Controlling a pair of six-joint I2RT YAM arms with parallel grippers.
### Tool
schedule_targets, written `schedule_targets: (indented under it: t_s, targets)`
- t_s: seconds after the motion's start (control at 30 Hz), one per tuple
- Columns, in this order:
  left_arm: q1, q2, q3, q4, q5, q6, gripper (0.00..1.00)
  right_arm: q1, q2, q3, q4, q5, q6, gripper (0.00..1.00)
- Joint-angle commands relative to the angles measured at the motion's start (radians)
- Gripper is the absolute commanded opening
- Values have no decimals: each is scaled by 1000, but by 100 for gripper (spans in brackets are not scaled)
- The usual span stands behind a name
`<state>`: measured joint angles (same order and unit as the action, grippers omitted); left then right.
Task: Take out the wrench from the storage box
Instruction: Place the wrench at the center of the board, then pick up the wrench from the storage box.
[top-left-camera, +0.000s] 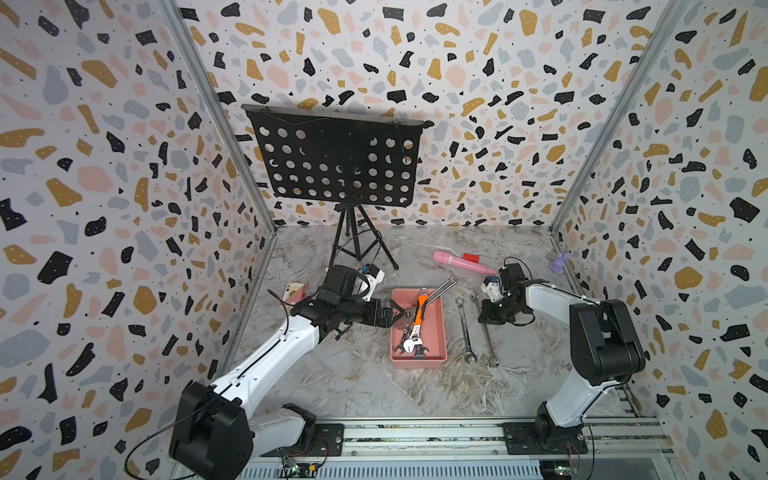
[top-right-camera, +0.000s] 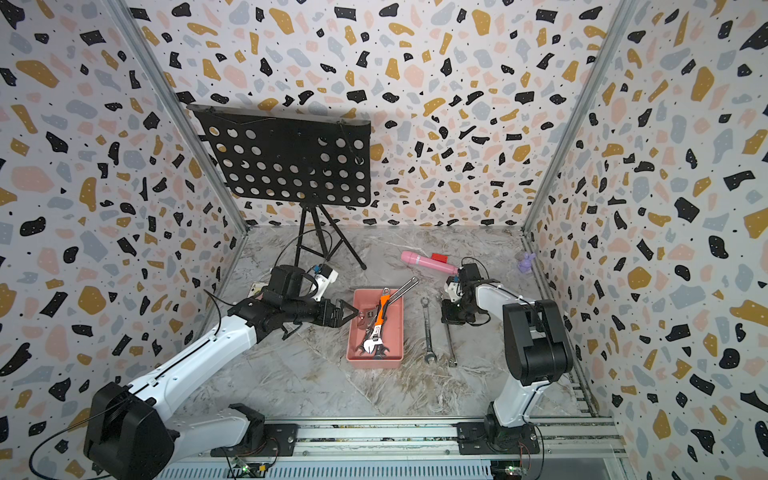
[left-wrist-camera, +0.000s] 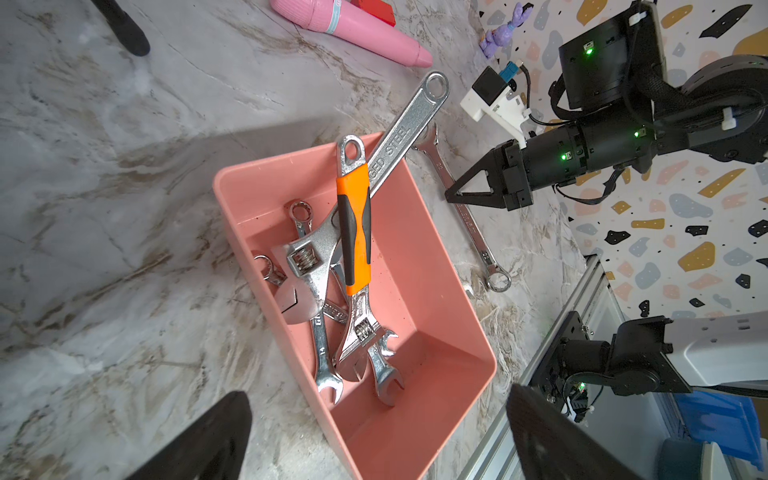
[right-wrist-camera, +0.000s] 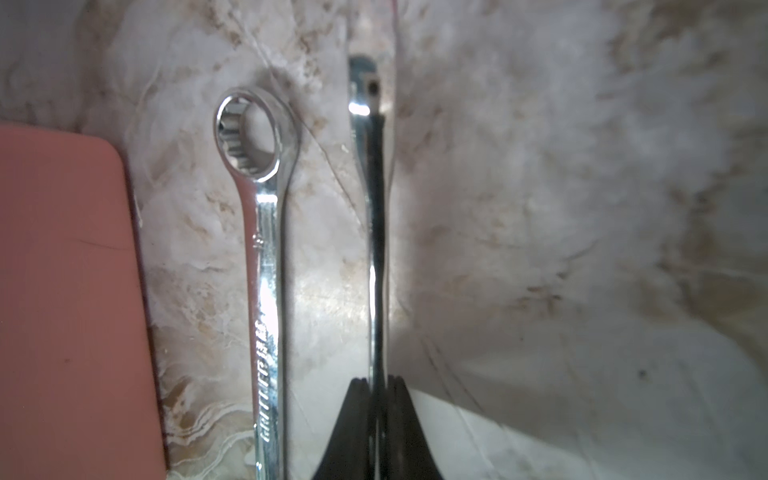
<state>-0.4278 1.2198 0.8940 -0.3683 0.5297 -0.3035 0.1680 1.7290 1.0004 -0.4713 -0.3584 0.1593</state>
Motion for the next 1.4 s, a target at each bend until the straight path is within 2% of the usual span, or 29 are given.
schedule_targets:
  t_s: [0.0, 0.17, 0.3, 0.63, 0.73, 1.07, 1.23, 1.37]
  targets:
    - [-5, 2, -9, 25, -9, 5, 100, -5, 2, 28, 20, 54, 19, 0]
    - [-5, 13, -6, 24, -9, 8, 100, -8, 14, 5, 43, 66, 71, 0]
    - [-5, 28, 2, 25, -5, 12, 100, -8, 4, -22, 67, 52, 107, 16]
    - [-5, 53, 23, 14, -4, 27, 100, -8, -16, -55, 81, 67, 124, 22]
    - [-5, 51, 25, 9, -4, 33, 100, -8, -37, -59, 60, 85, 119, 31]
    - [-5, 45, 41, -20, -12, 53, 100, 1, -190, 41, -87, 101, 111, 35]
    - [-3, 43, 61, -40, -17, 63, 100, 113, -340, 24, -63, 84, 323, 40]
    - [1, 43, 74, -62, -31, 75, 100, 309, -409, 35, -15, 176, 453, 45]
